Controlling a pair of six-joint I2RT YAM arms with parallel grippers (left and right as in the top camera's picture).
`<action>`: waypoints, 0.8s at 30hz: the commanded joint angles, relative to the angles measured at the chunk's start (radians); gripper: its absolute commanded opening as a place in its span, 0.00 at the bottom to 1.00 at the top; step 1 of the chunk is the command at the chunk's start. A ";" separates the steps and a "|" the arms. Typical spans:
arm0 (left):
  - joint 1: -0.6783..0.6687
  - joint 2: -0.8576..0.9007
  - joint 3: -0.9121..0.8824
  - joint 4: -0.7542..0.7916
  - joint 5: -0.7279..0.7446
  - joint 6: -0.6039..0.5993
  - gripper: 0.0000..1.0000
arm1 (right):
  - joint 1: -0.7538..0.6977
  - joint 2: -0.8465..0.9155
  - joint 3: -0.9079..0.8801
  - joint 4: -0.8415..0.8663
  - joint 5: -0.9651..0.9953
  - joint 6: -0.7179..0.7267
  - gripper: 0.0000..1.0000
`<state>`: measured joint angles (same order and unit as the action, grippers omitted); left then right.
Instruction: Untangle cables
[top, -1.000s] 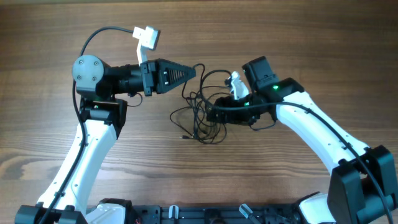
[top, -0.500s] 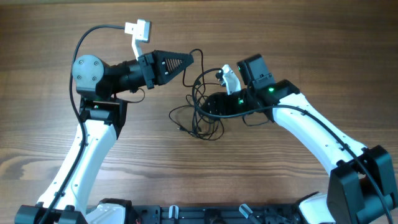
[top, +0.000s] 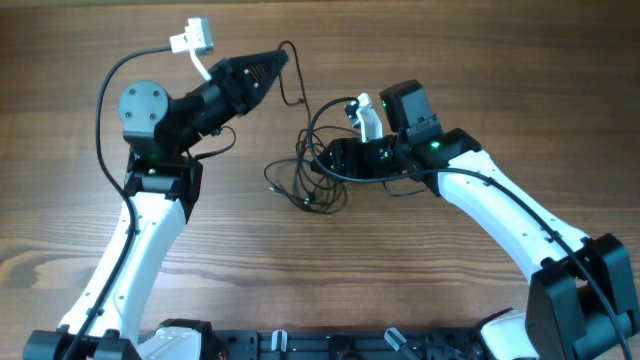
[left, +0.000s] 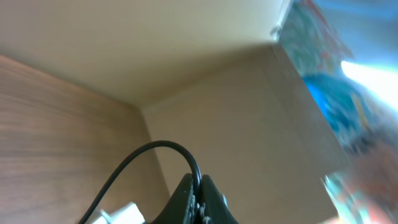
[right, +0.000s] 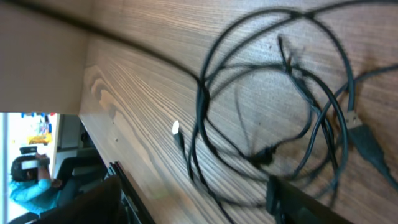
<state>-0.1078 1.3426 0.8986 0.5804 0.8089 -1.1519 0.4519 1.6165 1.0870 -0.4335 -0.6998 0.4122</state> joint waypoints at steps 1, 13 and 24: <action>0.008 -0.005 0.006 -0.129 -0.279 0.077 0.04 | 0.008 -0.008 -0.003 -0.036 0.098 0.039 0.71; 0.007 0.063 0.006 -0.822 -0.558 0.286 0.72 | 0.008 -0.004 -0.003 -0.103 0.188 0.085 0.72; -0.068 0.205 0.006 -0.983 -0.538 0.504 0.66 | 0.008 -0.004 -0.003 -0.130 0.226 0.089 0.70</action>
<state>-0.1295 1.4940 0.9020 -0.4072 0.2768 -0.7795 0.4557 1.6165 1.0866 -0.5480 -0.5220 0.4915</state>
